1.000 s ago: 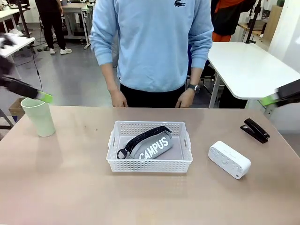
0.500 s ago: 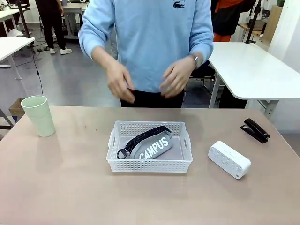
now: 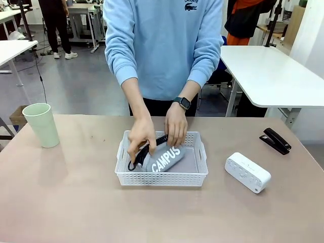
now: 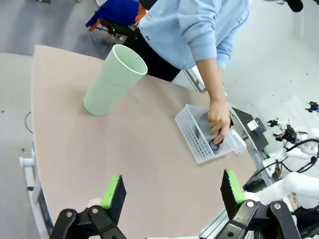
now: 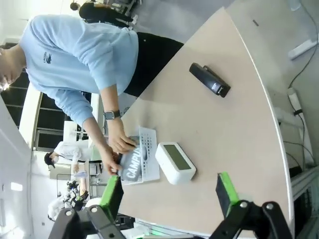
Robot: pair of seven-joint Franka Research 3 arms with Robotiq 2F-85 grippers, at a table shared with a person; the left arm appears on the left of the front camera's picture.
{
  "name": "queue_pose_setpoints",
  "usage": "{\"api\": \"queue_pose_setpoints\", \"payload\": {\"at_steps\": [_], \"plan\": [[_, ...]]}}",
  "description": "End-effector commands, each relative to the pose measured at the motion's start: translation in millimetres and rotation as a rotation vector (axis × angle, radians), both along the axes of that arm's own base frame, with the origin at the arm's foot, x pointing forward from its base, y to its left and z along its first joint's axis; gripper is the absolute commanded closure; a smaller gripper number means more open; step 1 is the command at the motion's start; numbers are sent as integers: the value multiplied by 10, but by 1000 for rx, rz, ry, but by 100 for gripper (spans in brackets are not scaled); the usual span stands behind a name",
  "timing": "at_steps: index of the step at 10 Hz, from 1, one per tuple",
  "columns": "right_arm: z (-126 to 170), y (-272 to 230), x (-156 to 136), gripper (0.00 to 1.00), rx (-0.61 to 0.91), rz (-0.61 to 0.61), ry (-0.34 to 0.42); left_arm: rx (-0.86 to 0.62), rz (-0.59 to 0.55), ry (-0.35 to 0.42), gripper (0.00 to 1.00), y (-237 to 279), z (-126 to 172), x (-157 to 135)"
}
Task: Efficiently arrange items inside the basket to fit them all.
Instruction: Pick up the Digital clock and place it inside the Organizing basket.
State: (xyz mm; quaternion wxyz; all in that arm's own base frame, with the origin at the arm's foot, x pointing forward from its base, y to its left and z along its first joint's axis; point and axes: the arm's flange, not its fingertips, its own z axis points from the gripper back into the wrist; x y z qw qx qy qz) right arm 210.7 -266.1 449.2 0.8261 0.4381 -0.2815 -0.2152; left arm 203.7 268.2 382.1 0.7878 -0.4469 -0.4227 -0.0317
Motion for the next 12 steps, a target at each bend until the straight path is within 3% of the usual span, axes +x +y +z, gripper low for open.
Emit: {"api": "queue_pose_setpoints", "payload": {"at_steps": [1, 8, 9, 12], "plan": [[163, 116, -24, 0, 15, 52, -48, 34, -34, -11, 0, -15, 75, -105], [163, 116, -24, 0, 15, 52, -48, 34, -34, -11, 0, -15, 75, -105], [163, 130, -33, 0, 17, 42, -17, 34, -34, -11, 0, -15, 75, -105], [308, 641, 128, 0, -180, 172, 46, 34, -34, -11, 0, -15, 75, -105]]}}
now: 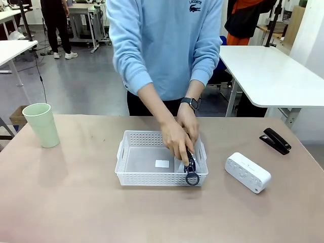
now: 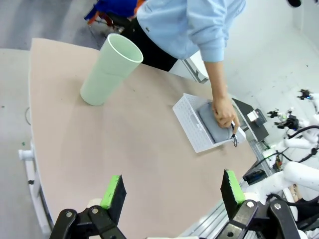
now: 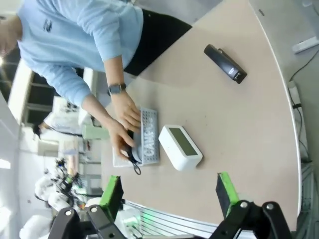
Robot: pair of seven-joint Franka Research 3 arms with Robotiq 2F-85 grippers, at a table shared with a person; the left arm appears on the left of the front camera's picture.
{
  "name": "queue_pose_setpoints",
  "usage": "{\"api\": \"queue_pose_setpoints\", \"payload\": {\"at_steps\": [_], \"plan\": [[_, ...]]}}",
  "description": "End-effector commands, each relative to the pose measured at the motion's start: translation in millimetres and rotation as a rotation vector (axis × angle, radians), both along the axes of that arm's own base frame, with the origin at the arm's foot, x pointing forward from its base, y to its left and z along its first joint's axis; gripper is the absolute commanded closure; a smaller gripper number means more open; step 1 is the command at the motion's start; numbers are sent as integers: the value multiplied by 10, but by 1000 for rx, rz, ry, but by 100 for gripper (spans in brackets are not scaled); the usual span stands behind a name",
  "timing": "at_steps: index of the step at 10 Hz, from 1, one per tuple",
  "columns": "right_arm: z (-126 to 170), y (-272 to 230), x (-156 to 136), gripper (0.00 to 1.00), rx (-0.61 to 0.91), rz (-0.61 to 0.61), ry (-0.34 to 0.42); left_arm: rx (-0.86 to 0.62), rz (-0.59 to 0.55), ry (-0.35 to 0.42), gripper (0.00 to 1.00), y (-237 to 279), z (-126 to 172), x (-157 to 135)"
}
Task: Efficiently arrange items inside the basket to fit them all.
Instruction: Pick up the Digital clock and place it inside the Organizing basket.
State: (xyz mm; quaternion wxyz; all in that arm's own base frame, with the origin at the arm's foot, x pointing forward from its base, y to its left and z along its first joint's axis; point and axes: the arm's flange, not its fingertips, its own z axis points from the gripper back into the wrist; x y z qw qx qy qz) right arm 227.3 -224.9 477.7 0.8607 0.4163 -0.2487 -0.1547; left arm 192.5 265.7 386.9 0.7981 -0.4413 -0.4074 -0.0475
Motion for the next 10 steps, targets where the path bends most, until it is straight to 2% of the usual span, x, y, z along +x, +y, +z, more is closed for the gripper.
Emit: {"api": "queue_pose_setpoints", "payload": {"at_steps": [1, 2, 7, 8, 10], "plan": [[84, 321, 8, 0, -116, 49, 9, 1, -1, -30, 0, 10, 27, 7], [0, 0, 0, 0, 0, 0, 0, 1, -1, -30, 0, 10, 27, 7], [7, 7, -10, 0, -11, 2, 7, 1, -1, -30, 0, 10, 27, 7], [17, 257, 70, 0, -65, 60, 2, 1, -1, -30, 0, 10, 27, 7], [8, 976, 306, 0, -234, 269, 28, 1, -1, -30, 0, 10, 27, 7]]}}
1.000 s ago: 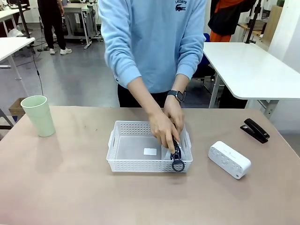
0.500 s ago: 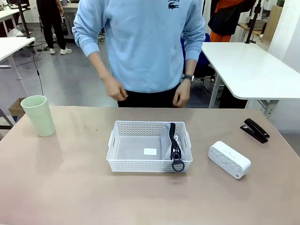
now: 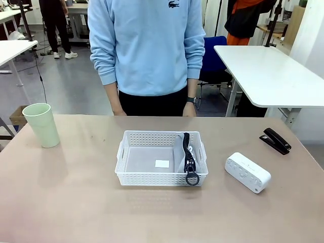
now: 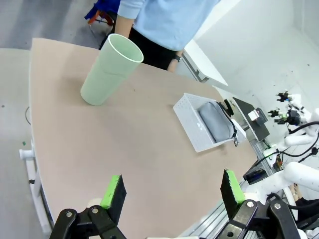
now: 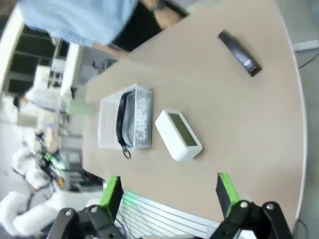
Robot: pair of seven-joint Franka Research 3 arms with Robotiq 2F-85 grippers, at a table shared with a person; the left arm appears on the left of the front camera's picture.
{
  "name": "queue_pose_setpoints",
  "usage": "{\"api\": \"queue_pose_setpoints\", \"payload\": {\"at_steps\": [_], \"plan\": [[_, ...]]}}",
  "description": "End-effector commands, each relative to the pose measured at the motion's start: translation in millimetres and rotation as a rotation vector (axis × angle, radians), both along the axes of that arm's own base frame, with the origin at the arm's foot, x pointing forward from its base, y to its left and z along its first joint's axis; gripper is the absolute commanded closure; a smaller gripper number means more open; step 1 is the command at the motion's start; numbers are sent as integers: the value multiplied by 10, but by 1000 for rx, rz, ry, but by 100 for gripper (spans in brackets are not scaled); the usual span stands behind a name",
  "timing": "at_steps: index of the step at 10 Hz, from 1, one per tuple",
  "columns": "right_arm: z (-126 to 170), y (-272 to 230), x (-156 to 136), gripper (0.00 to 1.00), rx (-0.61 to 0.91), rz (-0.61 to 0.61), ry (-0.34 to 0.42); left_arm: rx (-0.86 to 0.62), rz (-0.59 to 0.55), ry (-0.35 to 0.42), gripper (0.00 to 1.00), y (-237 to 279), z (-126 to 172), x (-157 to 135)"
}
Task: Efficiently arrange items inside the basket to fit them all.
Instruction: Pick up the Digital clock and place it inside the Organizing basket.
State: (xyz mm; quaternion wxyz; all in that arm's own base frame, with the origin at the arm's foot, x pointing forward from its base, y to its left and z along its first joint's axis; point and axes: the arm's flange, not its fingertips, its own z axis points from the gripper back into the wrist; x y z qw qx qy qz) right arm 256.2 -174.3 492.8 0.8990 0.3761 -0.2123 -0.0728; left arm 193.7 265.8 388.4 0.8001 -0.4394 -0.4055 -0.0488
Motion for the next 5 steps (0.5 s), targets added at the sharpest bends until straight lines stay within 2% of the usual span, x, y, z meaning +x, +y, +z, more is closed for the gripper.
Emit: {"api": "queue_pose_setpoints", "payload": {"at_steps": [1, 3, 5], "plan": [[-150, 810, 124, 0, -185, 206, 30, -5, 1, -33, 0, 9, 11, -5], [-194, 1472, 276, 0, -334, 315, 104, -5, 1, -33, 0, 9, 11, -5], [-297, 2105, 294, 0, -469, 433, 124, -5, 1, -33, 0, 9, 11, -5]]}}
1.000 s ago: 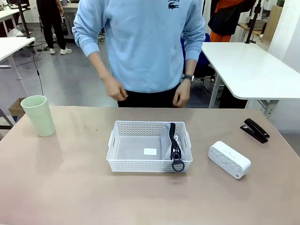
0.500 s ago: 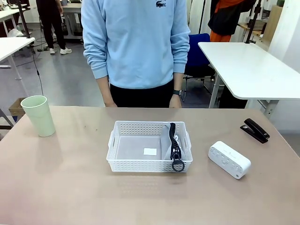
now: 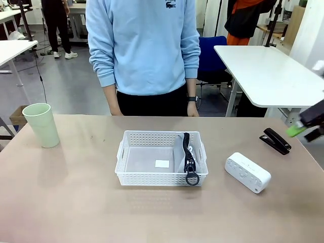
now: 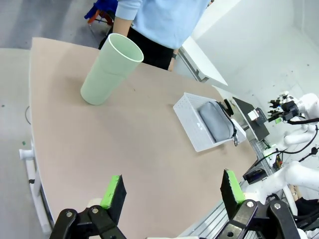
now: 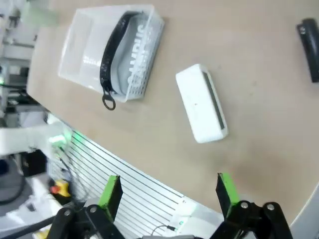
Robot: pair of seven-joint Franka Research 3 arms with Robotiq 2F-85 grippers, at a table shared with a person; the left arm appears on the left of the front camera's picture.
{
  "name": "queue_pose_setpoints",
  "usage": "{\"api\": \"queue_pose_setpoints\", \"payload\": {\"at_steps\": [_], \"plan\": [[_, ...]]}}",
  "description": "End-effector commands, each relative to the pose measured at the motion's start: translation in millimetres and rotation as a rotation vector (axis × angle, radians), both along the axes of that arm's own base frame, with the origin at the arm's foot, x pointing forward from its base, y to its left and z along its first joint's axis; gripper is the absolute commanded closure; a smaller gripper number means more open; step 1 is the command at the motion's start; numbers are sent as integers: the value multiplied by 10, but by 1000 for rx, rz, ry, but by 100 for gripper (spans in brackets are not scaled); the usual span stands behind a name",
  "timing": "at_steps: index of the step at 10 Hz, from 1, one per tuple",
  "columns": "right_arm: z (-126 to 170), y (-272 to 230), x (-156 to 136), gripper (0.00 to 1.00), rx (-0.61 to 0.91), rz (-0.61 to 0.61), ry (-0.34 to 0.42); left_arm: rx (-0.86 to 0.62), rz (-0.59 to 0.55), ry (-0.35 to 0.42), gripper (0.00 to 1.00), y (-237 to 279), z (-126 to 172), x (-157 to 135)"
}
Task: Efficiently arrange items inside the basket to fit them all.
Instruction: Pick up the Digital clock and place it inside the Organizing basket.
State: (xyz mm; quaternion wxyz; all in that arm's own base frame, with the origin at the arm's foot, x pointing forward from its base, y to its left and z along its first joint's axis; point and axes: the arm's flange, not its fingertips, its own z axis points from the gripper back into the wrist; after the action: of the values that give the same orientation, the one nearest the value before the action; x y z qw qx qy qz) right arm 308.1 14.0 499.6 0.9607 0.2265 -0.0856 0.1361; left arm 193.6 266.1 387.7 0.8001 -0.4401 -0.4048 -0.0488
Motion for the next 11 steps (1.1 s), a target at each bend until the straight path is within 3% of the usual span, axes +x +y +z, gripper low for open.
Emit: {"api": "queue_pose_setpoints", "payload": {"at_steps": [1, 2, 3, 4, 5, 6, 7, 11], "plan": [[-477, 462, -229, 0, -132, 15, 12, -4, 2, -34, 0, 6, 18, -4], [-567, 640, -210, 0, -173, -91, -17, -4, 2, -34, 0, 6, 18, -4], [-605, 701, -171, 0, -280, -332, -158, -4, 2, -34, 0, 6, 18, -4], [-61, 563, 63, 0, -113, 16, 1, -4, 2, -34, 0, 6, 18, -4], [-61, 563, 63, 0, -113, 16, 1, -4, 2, -34, 0, 6, 18, -4], [-40, 757, 188, 0, -175, -91, -73, -4, 2, -34, 0, 6, 18, -4], [-164, 992, 241, 0, -445, -146, 6, -4, 2, -34, 0, 6, 18, -4], [-442, 1062, 381, 0, -474, -264, 66, -4, 2, -34, 0, 6, 18, -4]]}}
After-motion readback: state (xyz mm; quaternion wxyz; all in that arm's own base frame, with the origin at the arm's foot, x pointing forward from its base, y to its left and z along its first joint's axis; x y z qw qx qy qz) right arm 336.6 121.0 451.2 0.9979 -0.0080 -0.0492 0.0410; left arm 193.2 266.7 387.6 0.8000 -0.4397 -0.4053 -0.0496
